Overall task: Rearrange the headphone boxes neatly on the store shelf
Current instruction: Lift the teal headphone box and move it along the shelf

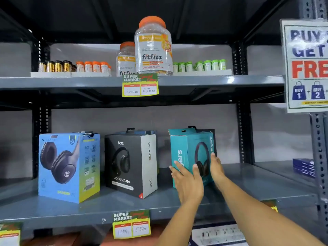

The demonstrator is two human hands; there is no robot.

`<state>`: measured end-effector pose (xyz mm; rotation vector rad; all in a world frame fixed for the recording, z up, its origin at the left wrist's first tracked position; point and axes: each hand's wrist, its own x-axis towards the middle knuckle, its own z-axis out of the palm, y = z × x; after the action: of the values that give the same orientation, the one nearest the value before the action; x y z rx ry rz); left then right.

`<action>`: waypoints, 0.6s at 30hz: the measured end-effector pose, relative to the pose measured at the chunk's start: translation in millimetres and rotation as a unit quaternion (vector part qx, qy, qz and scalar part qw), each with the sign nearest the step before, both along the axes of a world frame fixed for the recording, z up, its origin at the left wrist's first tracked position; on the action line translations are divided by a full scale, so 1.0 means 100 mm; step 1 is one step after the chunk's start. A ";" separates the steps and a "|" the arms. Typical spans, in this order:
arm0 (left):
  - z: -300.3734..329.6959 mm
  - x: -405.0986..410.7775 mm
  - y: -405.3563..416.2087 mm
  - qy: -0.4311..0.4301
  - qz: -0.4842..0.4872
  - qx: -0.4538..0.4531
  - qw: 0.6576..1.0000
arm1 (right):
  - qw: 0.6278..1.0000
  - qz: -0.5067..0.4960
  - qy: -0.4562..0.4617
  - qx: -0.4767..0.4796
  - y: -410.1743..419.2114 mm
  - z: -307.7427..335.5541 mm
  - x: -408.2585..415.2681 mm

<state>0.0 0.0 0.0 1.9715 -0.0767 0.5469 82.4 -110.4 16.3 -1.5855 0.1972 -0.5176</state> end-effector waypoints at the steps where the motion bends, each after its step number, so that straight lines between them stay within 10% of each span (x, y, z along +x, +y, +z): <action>1: -0.01 0.01 -0.02 0.016 -0.015 0.001 1.000 | 1.000 -0.004 0.002 0.001 0.00 0.00 0.00; 18: 0.83 -0.37 0.82 -0.106 -0.029 0.000 0.994 | 0.973 -0.012 -0.225 -0.056 -0.23 0.38 -1.24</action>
<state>-37.5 82.3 82.6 1.8997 -0.2651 0.7171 -41.6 -133.7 53.9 -1.5330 -0.1603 -0.9037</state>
